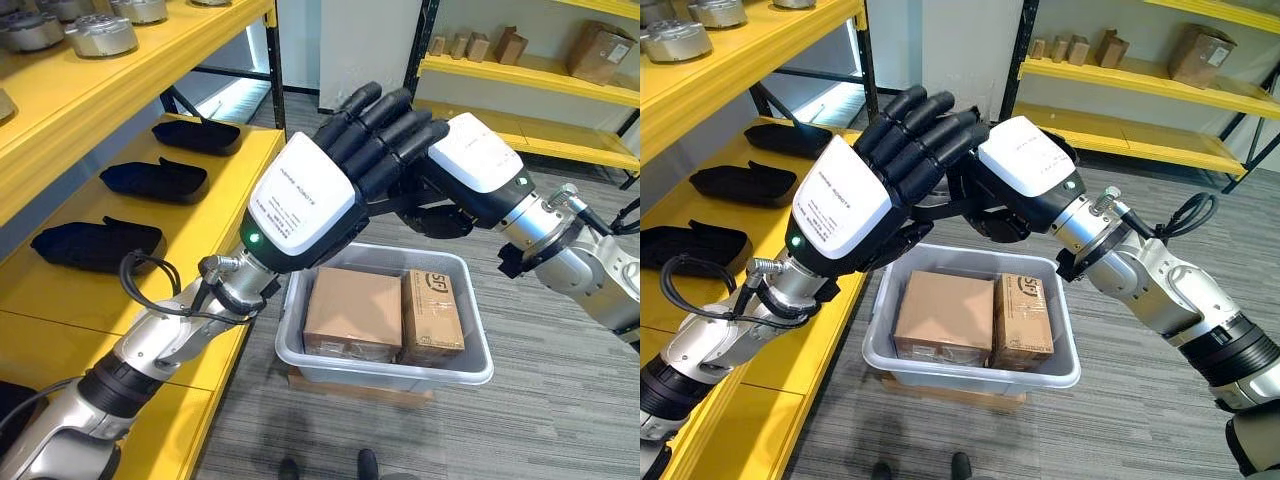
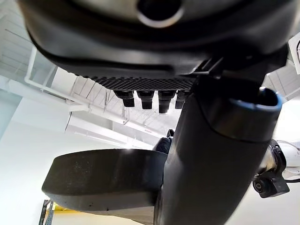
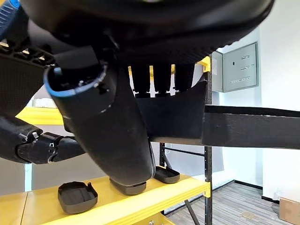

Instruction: Move parts from the plastic box to the shelf.

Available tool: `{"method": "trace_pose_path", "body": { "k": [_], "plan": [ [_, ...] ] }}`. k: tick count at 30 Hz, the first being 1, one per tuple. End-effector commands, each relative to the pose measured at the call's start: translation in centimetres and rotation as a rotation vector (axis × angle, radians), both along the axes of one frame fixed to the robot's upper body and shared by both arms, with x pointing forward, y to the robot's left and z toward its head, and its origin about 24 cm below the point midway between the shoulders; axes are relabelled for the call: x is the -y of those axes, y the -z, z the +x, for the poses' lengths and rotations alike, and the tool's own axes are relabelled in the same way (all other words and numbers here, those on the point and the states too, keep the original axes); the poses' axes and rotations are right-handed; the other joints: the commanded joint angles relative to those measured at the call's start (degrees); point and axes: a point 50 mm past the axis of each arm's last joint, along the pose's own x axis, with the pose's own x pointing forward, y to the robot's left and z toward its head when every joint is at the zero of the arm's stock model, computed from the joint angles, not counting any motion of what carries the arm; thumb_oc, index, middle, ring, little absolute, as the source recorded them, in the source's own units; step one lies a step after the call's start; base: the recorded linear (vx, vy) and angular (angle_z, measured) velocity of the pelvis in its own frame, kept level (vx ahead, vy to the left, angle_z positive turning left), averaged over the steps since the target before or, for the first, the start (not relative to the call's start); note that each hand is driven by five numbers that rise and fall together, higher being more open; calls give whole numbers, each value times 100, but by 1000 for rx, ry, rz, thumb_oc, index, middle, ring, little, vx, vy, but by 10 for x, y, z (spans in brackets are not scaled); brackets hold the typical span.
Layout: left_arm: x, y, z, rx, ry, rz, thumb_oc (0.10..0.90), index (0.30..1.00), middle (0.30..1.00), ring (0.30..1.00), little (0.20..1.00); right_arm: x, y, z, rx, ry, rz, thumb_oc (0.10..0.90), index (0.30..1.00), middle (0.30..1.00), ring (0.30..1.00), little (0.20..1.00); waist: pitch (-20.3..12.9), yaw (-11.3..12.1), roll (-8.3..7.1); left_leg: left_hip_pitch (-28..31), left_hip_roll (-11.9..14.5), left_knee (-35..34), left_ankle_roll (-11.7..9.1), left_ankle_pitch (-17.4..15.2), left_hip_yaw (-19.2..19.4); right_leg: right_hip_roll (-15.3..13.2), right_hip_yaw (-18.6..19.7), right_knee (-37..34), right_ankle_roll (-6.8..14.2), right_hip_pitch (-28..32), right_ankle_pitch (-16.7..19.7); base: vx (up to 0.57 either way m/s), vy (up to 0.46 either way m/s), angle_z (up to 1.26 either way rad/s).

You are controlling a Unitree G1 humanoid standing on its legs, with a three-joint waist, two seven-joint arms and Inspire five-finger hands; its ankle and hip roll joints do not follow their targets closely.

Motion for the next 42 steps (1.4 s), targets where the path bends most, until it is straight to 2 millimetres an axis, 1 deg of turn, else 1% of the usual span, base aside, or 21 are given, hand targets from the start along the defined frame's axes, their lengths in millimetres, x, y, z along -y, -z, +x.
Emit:
{"method": "trace_pose_path", "body": {
  "k": [1, 2, 4, 8, 9, 18, 24, 29, 32, 37, 38, 40, 42],
  "plan": [
    [4, -43, -1, 208, 39, -62, 900, 1000, 1000, 1000, 1000, -8, -39, -5, 170, -58, 79, 400, 300, 300, 300, 300, -784, 65, -94, 213, 518, -51, -301, -517, -70, -461, 52, 274, 568, 289, -674, 45, 1, 0],
    [4, -46, -4, 232, 42, -44, 900, 1000, 1000, 1000, 1000, -8, -38, -5, 166, -60, 77, 400, 300, 300, 300, 300, -806, 74, -96, 238, 514, -51, -308, -574, -80, -463, 49, 264, 576, 322, -710, 50, 4, 0],
    [1, -49, -5, 259, 33, -14, 900, 1000, 1000, 1000, 1000, -8, -38, -5, 167, -56, 73, 400, 300, 300, 300, 300, -809, 80, -92, 248, 511, -51, -313, -577, -72, -464, 42, 261, 581, 334, -714, 23, 5, 0],
    [-5, -48, -5, 266, 10, 20, 900, 1000, 1000, 1000, 1000, -7, -37, -6, 163, -54, 72, 400, 300, 300, 300, 300, -806, 94, -95, 259, 512, -51, -312, -577, -71, -465, 46, 267, 584, 338, -713, 0, 0, 0],
    [-8, -48, -3, 263, -8, 25, 900, 1000, 1000, 1000, 1000, -6, -37, -6, 162, -54, 72, 400, 300, 300, 300, 300, -788, 94, -100, 246, 512, -51, -309, -528, -67, -465, 53, 267, 580, 322, -673, 0, 0, 0],
    [-27, -34, 3, 214, -107, 111, 900, 1000, 1000, 1000, 1000, 1, -35, -7, 153, -39, 78, 400, 300, 300, 300, 300, -796, 105, -96, 294, 505, -51, -313, -591, -63, -465, 62, 245, 591, 363, -707, 12, 2, 0],
    [-35, -23, 5, 162, -138, 123, 900, 1000, 1000, 1000, 1000, 4, -33, -7, 147, -29, 85, 400, 300, 300, 300, 300, -781, 112, -98, 297, 507, -51, -315, -584, -58, -464, 63, 239, 586, 364, -701, 0, 0, 0],
    [-41, -18, 8, 142, -173, 116, 900, 1000, 1000, 1000, 1000, 5, -33, -8, 149, -24, 86, 400, 300, 300, 300, 300, -769, 122, -92, 286, 503, -51, -308, -581, -64, -468, 64, 232, 584, 360, -698, 0, 0, 0],
    [-41, -16, 10, 129, -178, 94, 900, 1000, 1000, 1000, 1000, 4, -33, -8, 147, -27, 93, 400, 300, 300, 300, 300, -773, 108, -82, 285, 503, -51, -308, -578, -62, -471, 59, 241, 580, 355, -698, 0, 0, 0],
    [-32, -11, 15, 102, -159, 47, 900, 1000, 1000, 1000, 1000, 2, -33, -7, 146, -33, 109, 400, 300, 300, 300, 300, -777, 76, -85, 288, 498, -51, -301, -581, -68, -463, 68, 243, 572, 358, -707, -8, -1, 0],
    [-31, -11, 16, 100, -156, 40, 900, 1000, 1000, 1000, 1000, 1, -33, -7, 149, -35, 110, 400, 300, 300, 300, 300, -767, 77, -83, 260, 500, -51, -296, -523, -62, -459, 74, 256, 564, 322, -665, 0, 0, 0],
    [-27, -9, 19, 90, -149, 22, 900, 1000, 1000, 1000, 1000, 1, -33, -7, 149, -38, 117, 400, 300, 300, 300, 300, -792, 62, -78, 278, 501, -51, -298, -575, -62, -460, 78, 248, 570, 338, -701, 0, 0, 0],
    [-25, -5, 22, 69, -151, 14, 900, 1000, 1000, 1000, 1000, 0, -33, -6, 148, -41, 125, 400, 300, 300, 300, 300, -782, 51, -82, 263, 508, -51, -293, -527, -50, -459, 86, 262, 563, 311, -665, 0, 0, 0]
  ]
}}
